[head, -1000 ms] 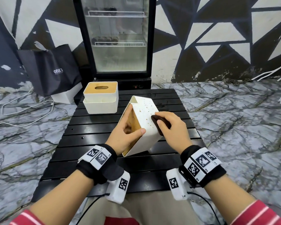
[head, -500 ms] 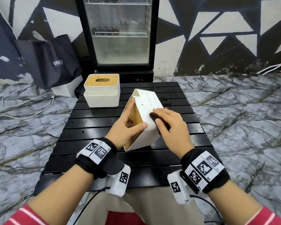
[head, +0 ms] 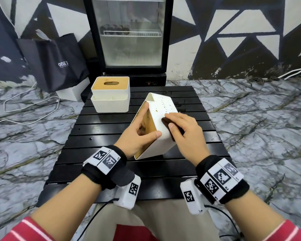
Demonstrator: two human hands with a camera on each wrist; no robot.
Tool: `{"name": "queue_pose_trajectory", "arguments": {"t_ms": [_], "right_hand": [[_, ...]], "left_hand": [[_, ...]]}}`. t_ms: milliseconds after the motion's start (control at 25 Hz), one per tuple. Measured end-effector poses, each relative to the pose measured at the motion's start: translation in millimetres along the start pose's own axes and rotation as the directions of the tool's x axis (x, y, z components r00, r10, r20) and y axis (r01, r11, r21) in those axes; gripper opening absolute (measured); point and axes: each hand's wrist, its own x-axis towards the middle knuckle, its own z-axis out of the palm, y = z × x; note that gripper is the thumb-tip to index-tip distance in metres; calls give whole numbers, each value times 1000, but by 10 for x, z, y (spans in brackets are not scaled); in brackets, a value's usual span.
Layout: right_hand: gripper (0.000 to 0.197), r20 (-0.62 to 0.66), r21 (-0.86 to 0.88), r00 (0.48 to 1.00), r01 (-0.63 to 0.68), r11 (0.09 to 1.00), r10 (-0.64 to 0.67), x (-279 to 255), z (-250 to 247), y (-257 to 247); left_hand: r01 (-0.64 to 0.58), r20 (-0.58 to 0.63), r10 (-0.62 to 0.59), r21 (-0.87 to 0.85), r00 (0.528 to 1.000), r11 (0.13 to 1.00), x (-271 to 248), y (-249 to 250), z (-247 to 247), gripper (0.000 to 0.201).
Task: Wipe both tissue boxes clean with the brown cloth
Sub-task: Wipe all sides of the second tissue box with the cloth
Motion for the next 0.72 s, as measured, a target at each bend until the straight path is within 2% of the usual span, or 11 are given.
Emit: {"name": "queue_pose_trajectory", "arguments": {"t_ms": [80, 320, 720], "right_hand": [[29, 12, -7, 1000, -29, 1000, 29, 69, 29, -58], [37, 35, 29, 996, 79, 996, -80, -78, 60, -88], [33, 32, 2, 999, 1, 1000, -1, 301, 97, -124]], "left_hand": [[-5, 6, 5, 4, 1000, 1000, -4, -3, -1, 90], [-12, 44, 12, 8, 999, 1000, -1, 12, 0, 92], [-21, 54, 19, 37, 998, 999, -7, 4, 47, 93]]}}
